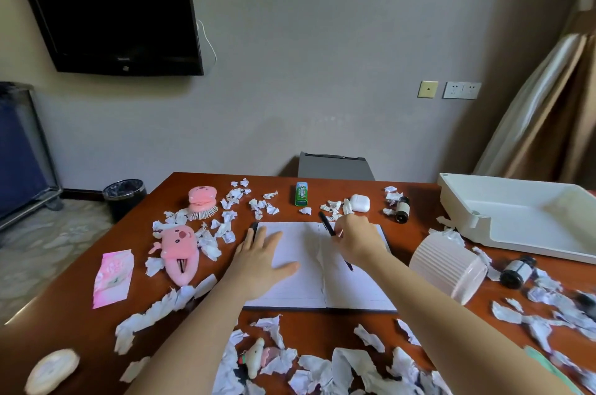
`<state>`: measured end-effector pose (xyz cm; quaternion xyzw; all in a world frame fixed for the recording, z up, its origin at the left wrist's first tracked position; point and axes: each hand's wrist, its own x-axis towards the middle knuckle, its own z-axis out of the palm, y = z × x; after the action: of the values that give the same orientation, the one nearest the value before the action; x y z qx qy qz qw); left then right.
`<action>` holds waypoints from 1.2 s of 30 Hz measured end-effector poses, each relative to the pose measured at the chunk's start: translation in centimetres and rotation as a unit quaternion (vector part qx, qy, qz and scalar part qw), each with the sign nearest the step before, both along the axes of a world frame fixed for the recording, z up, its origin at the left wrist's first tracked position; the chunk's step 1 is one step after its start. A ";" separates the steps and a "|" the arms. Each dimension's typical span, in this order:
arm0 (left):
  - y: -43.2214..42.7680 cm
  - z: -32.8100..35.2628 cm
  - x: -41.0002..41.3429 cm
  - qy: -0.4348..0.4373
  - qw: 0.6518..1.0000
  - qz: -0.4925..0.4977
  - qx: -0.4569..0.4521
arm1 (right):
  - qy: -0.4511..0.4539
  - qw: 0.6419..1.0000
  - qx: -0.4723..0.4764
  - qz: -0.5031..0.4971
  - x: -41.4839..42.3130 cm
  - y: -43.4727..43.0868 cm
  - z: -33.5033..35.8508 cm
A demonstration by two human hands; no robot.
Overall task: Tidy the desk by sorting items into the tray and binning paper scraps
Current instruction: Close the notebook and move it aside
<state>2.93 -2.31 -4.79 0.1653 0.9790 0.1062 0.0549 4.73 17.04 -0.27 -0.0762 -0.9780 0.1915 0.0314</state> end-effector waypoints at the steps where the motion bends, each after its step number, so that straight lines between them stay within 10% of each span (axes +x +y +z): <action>1: 0.0 0.0 0.0 0.000 1.000 -0.001 0.000 | -0.003 1.000 -0.016 -0.002 -0.1 0.0 0.0; 23: 0.4 0.3 0.6 0.011 0.996 0.083 -0.036 | -0.002 0.993 0.076 0.092 3.6 -2.2 -3.3; 36: -0.5 6.6 0.0 0.018 0.951 0.080 0.297 | -0.055 0.987 0.119 0.096 4.0 -2.8 -2.6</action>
<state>2.97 -2.85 1.85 0.0975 0.9141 0.3929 -0.0227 8.69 14.24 -2.88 0.0123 -0.9969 0.0710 -0.0318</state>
